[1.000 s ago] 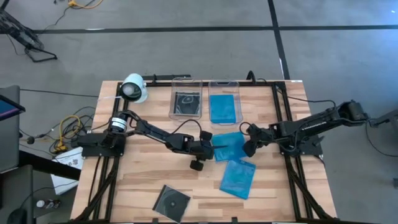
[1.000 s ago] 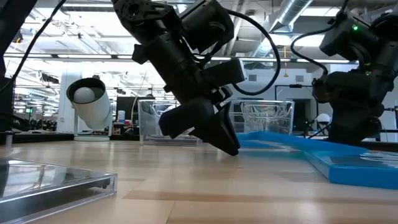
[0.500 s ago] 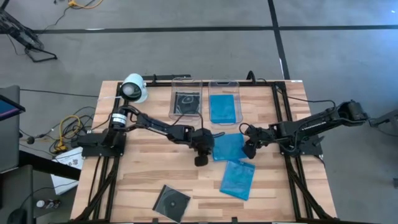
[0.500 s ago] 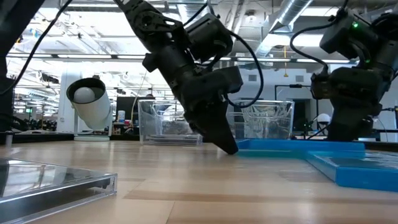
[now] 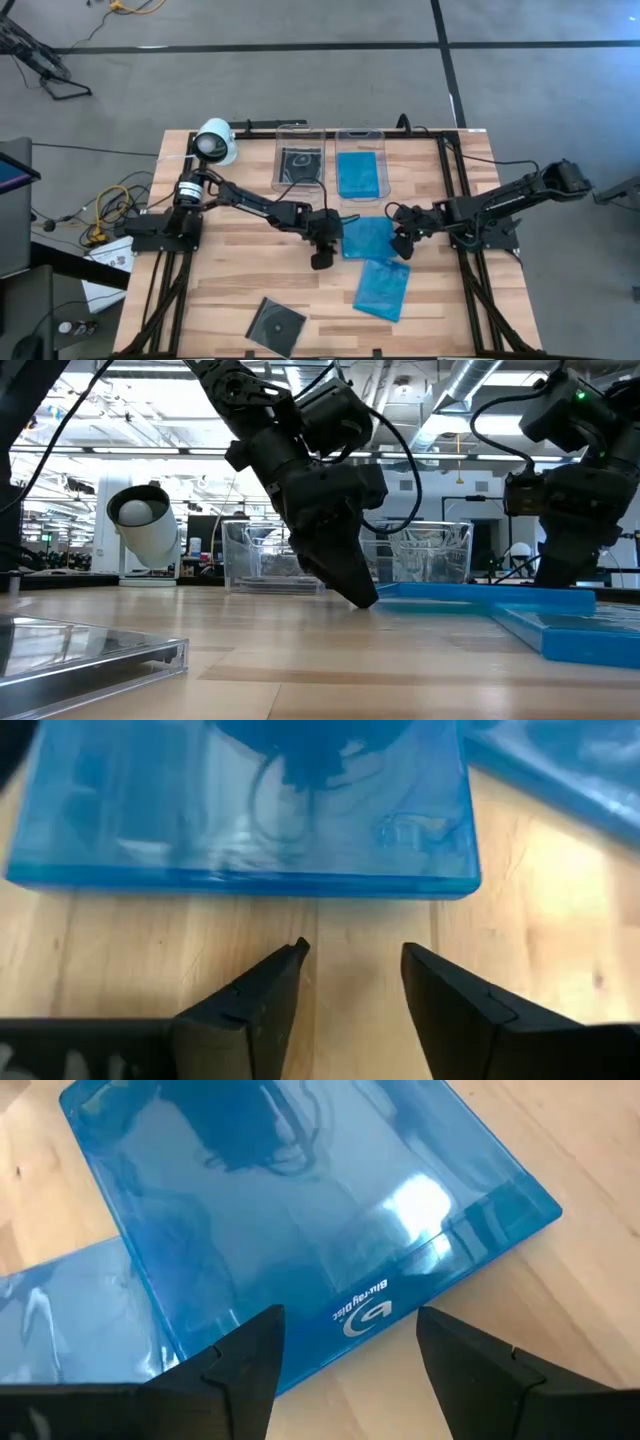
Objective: Pick & place jewel cases by type
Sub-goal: Put the top blue CD case into the right transparent bin
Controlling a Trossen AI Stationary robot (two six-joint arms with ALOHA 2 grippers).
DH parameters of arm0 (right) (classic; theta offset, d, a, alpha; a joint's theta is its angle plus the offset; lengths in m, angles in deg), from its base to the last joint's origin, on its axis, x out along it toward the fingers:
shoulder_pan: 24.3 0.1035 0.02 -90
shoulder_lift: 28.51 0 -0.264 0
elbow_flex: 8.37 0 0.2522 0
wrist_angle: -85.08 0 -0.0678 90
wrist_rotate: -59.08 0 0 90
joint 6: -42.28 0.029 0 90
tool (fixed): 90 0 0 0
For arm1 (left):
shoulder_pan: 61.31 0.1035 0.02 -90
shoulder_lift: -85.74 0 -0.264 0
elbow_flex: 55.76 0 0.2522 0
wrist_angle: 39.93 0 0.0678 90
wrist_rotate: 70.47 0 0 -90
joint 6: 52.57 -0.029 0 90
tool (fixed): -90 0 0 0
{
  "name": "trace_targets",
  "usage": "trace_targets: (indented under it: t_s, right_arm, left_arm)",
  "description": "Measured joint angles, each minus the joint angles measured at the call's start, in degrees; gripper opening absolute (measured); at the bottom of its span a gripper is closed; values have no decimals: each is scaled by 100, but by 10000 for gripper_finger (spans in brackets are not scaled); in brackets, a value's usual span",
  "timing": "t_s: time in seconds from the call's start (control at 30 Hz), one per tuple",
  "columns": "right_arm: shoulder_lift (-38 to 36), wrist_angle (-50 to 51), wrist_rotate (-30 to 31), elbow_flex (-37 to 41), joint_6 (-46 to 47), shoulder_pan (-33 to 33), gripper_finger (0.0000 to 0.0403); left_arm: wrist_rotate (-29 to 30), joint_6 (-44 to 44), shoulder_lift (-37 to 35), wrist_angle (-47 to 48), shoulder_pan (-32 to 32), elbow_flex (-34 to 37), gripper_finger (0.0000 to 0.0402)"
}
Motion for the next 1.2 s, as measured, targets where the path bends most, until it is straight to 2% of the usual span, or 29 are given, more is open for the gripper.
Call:
trace_targets:
  t_s: [0.2, 0.5, 0.7, 1.03, 1.2]
  right_arm:
    - [-2, -33, -5, 0, -63, 123, 220]
    - [0, -309, -70, 15, -333, 342, 221]
    - [0, -401, -581, 17, 492, 225, 221]
    - [-4, 29, -599, -20, 2127, 233, 220]
    - [-4, 83, -557, -18, 2461, 375, 220]
  left_arm:
    - [553, -735, 15, -328, -128, 14, 184]
    - [659, -1584, 24, -579, -336, 21, 166]
    - [883, -1642, 22, -577, -449, 18, 150]
    - [1164, -1646, 26, -611, -595, 14, 137]
    - [1288, -1668, 31, -624, -664, 12, 137]
